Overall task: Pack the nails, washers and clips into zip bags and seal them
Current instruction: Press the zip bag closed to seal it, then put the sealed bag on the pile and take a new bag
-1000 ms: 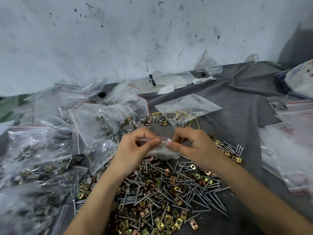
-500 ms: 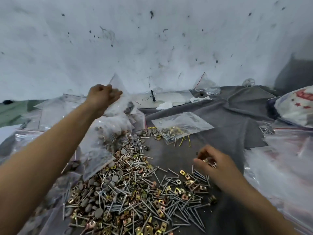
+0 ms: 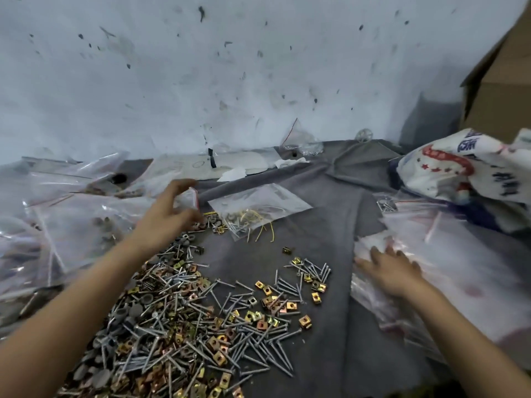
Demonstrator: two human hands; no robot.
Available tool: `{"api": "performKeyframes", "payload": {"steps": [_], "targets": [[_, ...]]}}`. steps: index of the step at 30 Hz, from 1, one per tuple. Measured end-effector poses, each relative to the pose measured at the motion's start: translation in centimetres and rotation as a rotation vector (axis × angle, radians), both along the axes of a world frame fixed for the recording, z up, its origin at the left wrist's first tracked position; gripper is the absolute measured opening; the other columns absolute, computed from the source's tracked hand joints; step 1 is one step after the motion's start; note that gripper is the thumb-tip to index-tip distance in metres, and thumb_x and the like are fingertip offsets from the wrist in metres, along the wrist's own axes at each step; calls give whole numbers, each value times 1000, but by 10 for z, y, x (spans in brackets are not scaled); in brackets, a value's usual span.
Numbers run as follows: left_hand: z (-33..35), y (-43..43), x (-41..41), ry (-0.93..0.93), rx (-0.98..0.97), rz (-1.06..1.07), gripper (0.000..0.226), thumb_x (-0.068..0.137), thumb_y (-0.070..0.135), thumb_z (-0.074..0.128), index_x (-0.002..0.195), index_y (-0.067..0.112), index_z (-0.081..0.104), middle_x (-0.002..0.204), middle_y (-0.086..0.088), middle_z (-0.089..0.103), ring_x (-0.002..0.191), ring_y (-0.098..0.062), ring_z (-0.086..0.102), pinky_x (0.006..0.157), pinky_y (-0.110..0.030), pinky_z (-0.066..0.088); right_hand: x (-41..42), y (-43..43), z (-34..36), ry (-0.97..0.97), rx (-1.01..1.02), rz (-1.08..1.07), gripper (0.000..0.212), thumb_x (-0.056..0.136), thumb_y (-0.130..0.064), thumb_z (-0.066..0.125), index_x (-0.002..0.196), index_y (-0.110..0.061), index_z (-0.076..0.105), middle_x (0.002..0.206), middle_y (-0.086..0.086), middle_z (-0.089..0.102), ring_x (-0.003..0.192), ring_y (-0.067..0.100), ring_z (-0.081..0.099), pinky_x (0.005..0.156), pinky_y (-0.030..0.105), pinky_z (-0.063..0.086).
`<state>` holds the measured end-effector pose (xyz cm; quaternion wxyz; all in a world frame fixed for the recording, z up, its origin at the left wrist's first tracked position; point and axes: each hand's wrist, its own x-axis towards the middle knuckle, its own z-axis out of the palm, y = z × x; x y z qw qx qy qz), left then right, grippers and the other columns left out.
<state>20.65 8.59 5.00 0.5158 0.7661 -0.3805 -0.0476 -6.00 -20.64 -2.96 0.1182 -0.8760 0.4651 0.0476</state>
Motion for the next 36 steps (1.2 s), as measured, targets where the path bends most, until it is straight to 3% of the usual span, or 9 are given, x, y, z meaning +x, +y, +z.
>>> {"api": "performKeyframes", "payload": {"steps": [4,10,15,18,22,25,28,30,36], "targets": [[-27,-9,-24,-43,54,-172,52,93,6,57,117,50,45,127,16,54,87,-5,69,75,-26,56,2,-2,-3,-95,-17,-20,64,91,-62,34,128,-11,47,147,8,37,135,25,34,109,49,26],[-47,1,-45,-54,43,-211,48,95,1,49,121,41,46,132,21,50,92,-10,69,81,-43,56,-4,-6,-4,-128,46,-215,60,87,-71,32,138,-41,36,156,24,-6,141,46,0,115,53,7],[-56,12,-44,-65,-29,-176,46,95,-1,48,119,38,52,123,15,60,90,-16,70,80,-34,55,-2,-9,-5,-85,-16,-246,83,90,-67,27,147,-8,26,155,16,20,141,34,21,114,46,20],[-63,18,-46,-97,-16,-162,48,93,-4,50,118,38,53,115,14,64,87,-11,70,78,-29,55,0,-1,0,-158,-55,-242,80,92,-63,31,149,-7,22,158,8,16,144,26,16,116,51,13],[-72,26,-46,-116,-31,-134,41,92,1,51,117,33,55,108,16,67,85,-10,70,78,-32,55,15,26,19,-410,-320,-189,82,92,-60,35,151,-10,8,160,3,-3,147,26,-4,113,55,-6],[-73,29,-50,-143,-69,-109,32,91,7,51,116,26,58,102,12,69,83,-10,70,77,-30,55,41,51,43,-916,-415,-56,66,94,-38,51,149,-12,25,157,1,19,146,18,11,118,42,5],[-69,32,-54,-172,-132,-61,30,88,17,48,115,24,60,95,14,70,78,-8,70,73,-19,53,73,80,64,-1473,-138,61,41,91,-10,60,129,-24,55,131,-15,54,124,0,48,105,15,36],[-67,33,-55,-179,-152,-17,29,88,18,48,114,25,60,94,16,70,77,-8,70,72,-16,53,94,95,70,-1604,207,113,35,90,-1,59,108,-30,68,106,-14,70,98,2,65,83,15,51],[-66,34,-54,44,-78,43,59,76,50,55,130,61,33,132,36,46,108,10,57,83,-10,49,128,129,36,-1342,1252,165,38,80,10,51,70,-16,77,81,4,73,67,14,67,56,23,54]]}}
